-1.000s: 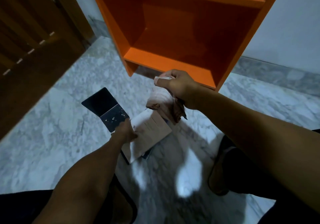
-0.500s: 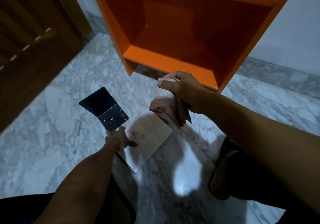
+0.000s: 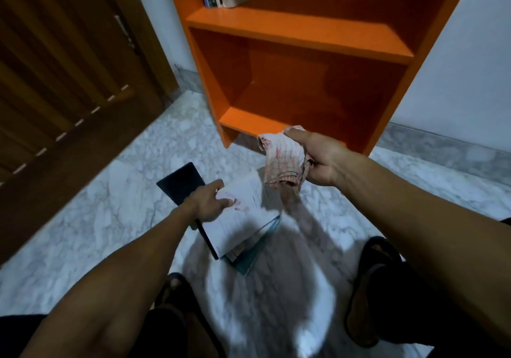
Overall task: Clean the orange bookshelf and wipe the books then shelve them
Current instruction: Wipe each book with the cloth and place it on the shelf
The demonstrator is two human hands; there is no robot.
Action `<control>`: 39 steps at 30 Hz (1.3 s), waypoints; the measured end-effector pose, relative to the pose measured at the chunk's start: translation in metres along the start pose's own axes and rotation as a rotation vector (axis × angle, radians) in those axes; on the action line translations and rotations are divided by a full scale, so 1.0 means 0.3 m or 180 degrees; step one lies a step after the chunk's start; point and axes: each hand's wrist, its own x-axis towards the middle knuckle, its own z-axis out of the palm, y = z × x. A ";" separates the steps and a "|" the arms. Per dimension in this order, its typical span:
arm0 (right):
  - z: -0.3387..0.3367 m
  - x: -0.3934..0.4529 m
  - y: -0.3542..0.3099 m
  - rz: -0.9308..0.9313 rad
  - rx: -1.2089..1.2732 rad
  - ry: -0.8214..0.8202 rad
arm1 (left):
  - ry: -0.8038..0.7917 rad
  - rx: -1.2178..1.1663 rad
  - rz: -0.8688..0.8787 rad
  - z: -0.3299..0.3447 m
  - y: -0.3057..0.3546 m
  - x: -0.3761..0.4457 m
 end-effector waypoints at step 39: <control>0.129 -0.118 -0.220 -0.2498 -0.0543 0.1055 | 0.1005 -0.3400 0.0408 -0.380 0.482 -0.448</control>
